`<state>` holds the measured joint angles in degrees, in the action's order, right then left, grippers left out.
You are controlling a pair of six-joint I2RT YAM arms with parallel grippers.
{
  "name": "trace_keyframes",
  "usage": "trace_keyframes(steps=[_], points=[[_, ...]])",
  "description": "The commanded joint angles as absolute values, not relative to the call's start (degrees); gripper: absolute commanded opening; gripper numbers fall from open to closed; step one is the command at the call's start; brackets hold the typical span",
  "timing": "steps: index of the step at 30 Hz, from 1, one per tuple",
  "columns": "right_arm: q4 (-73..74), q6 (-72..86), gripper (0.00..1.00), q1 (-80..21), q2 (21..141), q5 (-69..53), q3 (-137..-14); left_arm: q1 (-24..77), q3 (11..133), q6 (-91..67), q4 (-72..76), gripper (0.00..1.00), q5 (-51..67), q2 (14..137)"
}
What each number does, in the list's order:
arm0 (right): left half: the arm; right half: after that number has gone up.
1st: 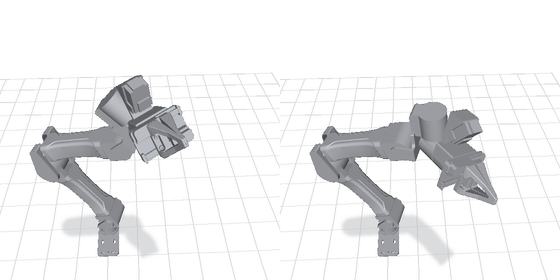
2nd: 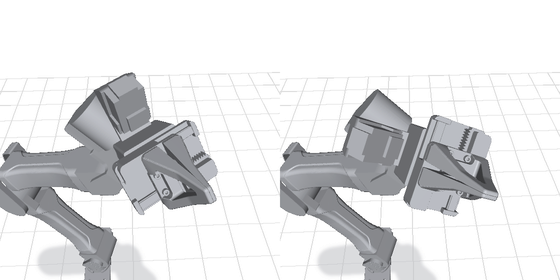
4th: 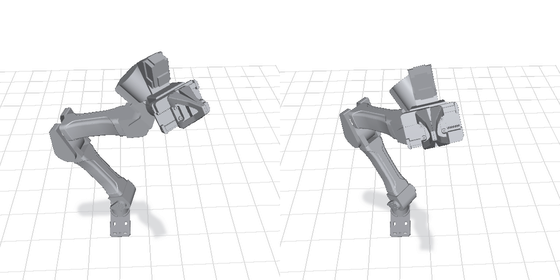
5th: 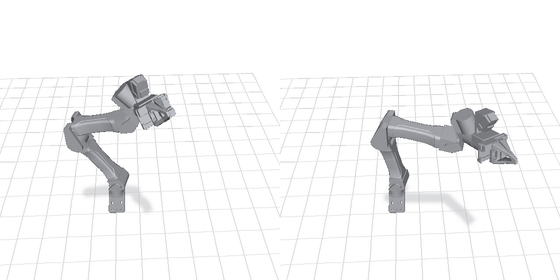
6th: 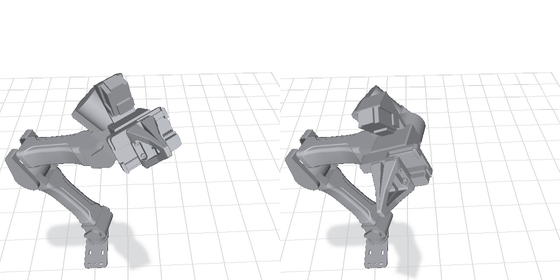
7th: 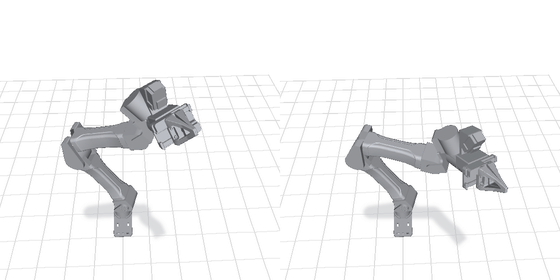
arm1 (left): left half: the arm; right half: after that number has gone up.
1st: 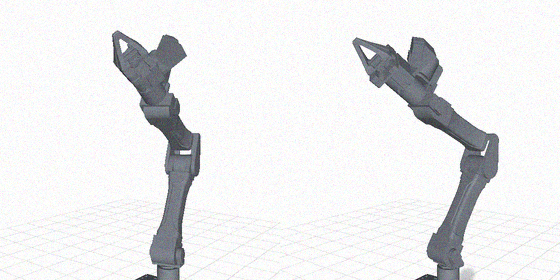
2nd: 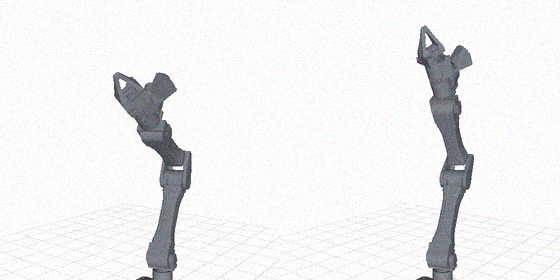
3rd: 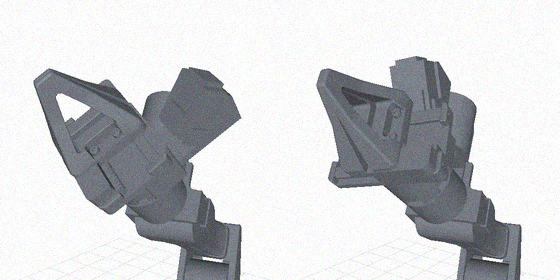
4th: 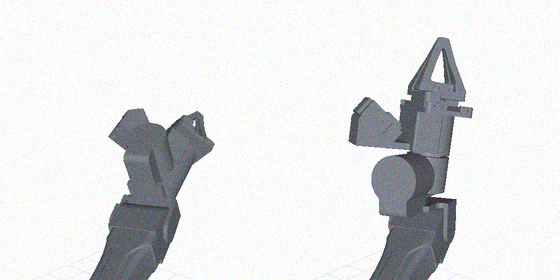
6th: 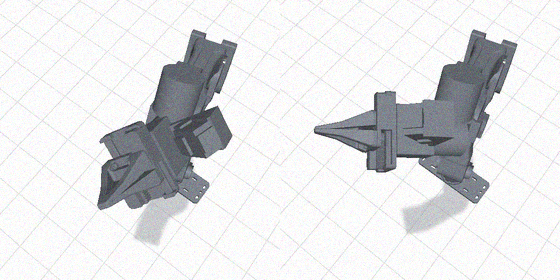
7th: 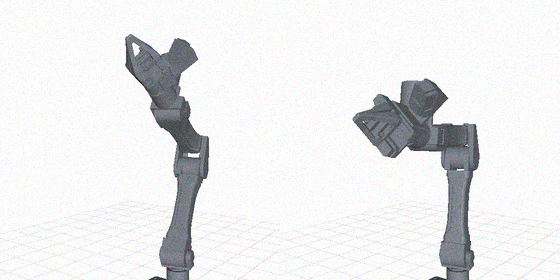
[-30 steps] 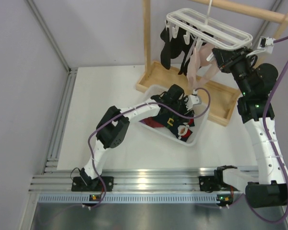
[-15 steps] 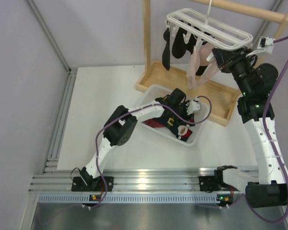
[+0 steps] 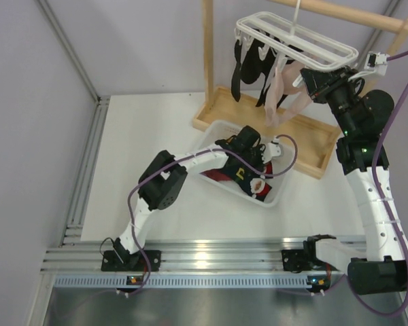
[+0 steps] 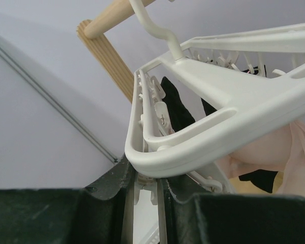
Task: Clip the socks to the hanger
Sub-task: Pick up the sock from the bin.
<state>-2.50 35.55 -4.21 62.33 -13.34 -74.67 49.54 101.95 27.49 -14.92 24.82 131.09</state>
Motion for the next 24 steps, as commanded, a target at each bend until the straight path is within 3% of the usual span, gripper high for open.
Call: trace_keyframes(steps=[1,6,13,24], points=[[-2.99,35.24,0.0,-3.6,61.7,-15.47,-76.03,49.22,98.27,20.49,-8.18,0.0,28.29,116.93],[-4.3,36.74,0.0,-3.6,62.14,-15.12,-75.68,49.39,87.46,14.6,3.82,0.0,32.52,103.99],[-5.19,39.2,0.0,-3.52,62.49,-14.94,-75.67,49.31,76.84,10.55,19.21,0.0,27.35,91.43],[-5.63,39.29,0.0,-3.52,62.32,-15.12,-75.94,49.83,80.68,18.45,24.78,0.0,13.9,91.23]])
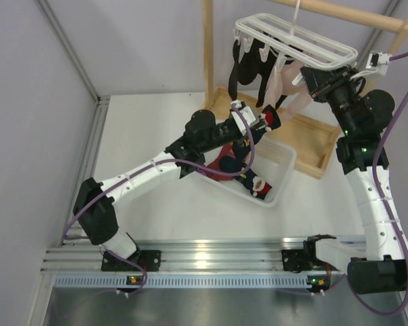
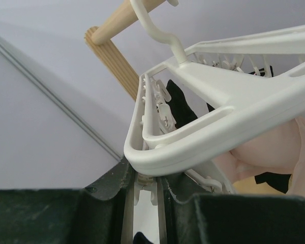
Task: Clip the socks to the hanger
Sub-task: Pick up the sock from the bin, then clamp the sock onto the hanger.
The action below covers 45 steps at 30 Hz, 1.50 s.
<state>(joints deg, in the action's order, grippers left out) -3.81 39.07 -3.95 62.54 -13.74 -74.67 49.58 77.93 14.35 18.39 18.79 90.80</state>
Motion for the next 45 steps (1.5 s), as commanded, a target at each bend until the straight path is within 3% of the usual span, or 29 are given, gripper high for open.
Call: trace_keyframes(steps=[1,9,25,45], points=[[-5.36,38.77,0.0,-3.43,62.31,-14.94,-76.02,50.01,80.6,20.46,25.39,0.0,13.19,91.23],[-6.32,39.46,0.0,-3.43,61.96,-16.87,-74.62,50.27,80.07,25.31,33.3,0.0,13.96,91.93],[-8.09,39.29,0.0,-3.43,61.0,-18.46,-73.74,50.27,91.93,19.95,28.74,0.0,15.03,98.17],[-8.7,39.46,0.0,-3.52,61.08,-18.98,-72.51,50.36,95.18,16.88,28.92,0.0,16.0,100.02]])
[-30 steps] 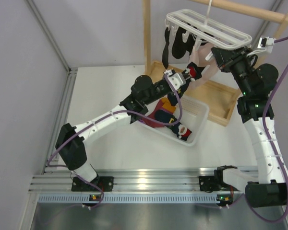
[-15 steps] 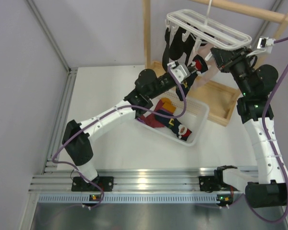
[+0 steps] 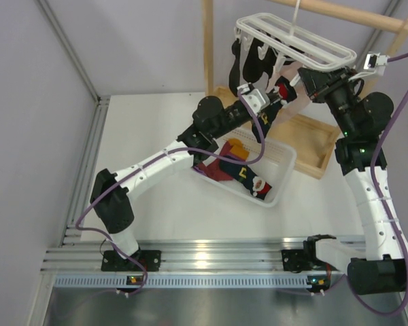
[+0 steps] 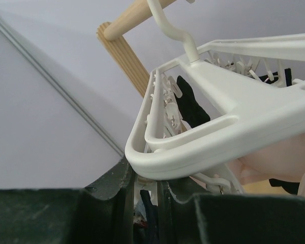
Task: Clip the socks to the hanger
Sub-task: Clamp the sock onto the hanger.
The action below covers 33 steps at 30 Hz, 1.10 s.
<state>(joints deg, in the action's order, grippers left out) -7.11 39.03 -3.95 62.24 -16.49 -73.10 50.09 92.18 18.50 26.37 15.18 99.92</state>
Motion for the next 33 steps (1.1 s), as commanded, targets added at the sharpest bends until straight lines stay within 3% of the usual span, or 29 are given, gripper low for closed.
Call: trace_keyframes(steps=[1,33], points=[[-8.79,39.46,0.0,-3.52,61.08,-18.98,-72.42,50.36,95.27,16.7,28.83,0.0,16.0,100.02],[-8.17,39.9,0.01,-3.43,60.91,-20.56,-71.89,50.45,101.42,14.59,29.09,0.0,17.14,103.1]])
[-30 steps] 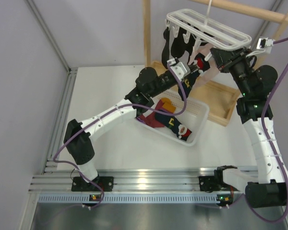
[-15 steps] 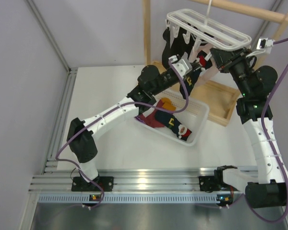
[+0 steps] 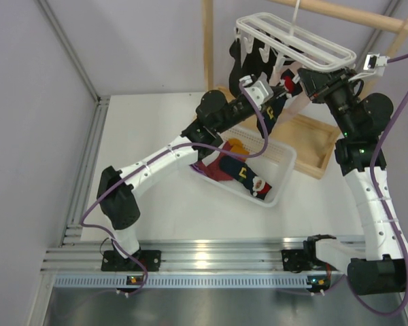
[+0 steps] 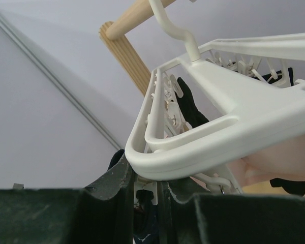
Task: Clip the socks to the hanger
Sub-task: Clamp the sock onto the hanger.
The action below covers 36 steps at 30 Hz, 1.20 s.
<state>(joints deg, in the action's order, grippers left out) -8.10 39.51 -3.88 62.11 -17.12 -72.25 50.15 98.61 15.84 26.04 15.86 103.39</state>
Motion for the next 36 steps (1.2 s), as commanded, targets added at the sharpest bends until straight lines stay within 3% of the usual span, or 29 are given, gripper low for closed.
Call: trace_keyframes(steps=[1,4,10,30,36], points=[[-8.17,39.99,0.06,-3.43,60.91,-20.74,-72.07,50.54,101.51,14.68,29.0,0.0,17.23,103.18],[-7.91,40.08,0.21,-3.51,60.73,-21.09,-72.25,50.45,101.95,14.85,28.48,0.0,16.96,103.36],[-7.03,39.46,0.37,-3.43,59.85,-20.74,-72.86,50.45,102.48,13.18,26.9,0.0,16.61,103.45],[5.09,33.14,0.64,-1.15,52.3,-25.83,-74.7,49.57,100.19,13.71,23.65,0.0,13.1,101.16],[7.83,34.1,0.65,8.67,53.52,-37.07,-79.01,48.52,99.41,11.96,22.94,0.01,11.95,100.72]])
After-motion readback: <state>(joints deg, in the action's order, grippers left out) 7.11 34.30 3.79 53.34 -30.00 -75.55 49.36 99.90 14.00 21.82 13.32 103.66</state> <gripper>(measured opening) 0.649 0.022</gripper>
